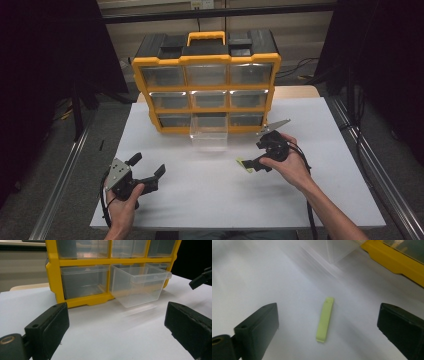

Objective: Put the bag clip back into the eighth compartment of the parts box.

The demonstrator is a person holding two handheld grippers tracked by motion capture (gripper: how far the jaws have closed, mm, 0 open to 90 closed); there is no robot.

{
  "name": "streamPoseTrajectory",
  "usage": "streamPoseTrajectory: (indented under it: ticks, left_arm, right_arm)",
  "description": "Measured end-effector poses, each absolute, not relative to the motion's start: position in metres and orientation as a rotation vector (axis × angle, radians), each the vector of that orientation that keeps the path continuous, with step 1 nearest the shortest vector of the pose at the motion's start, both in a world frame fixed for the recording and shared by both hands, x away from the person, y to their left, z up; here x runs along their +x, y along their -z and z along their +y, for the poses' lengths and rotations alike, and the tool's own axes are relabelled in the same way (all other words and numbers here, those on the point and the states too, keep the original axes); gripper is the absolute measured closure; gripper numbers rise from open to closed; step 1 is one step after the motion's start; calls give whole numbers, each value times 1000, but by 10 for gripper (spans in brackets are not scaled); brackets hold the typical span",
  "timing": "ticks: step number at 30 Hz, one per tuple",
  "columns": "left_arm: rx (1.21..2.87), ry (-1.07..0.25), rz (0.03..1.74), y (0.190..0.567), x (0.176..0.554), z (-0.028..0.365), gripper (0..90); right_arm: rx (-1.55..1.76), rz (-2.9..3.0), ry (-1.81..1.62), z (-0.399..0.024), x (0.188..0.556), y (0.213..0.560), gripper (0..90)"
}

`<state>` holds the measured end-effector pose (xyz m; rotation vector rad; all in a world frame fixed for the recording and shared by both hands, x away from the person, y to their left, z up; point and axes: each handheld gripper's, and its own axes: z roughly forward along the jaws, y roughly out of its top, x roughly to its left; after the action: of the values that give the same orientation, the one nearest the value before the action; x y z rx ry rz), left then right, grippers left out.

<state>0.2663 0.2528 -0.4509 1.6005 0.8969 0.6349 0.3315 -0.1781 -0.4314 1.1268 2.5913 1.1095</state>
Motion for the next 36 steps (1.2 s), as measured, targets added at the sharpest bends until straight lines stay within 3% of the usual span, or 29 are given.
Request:
streamPoseTrajectory:
  ticks: [16,26,36]
  left_arm:
    - [1616,-624,884,452,267,253,57]
    - [1616,-625,891,453,267,252,56]
    - [1616,-623,889,453,267,252,56]
  right_arm:
    - [1120,2878,-826,-167,356,432,136]
    - [1145,2957,-696,-158,370,433,116]
    - [1106,3016,-557,-144,380,432,229]
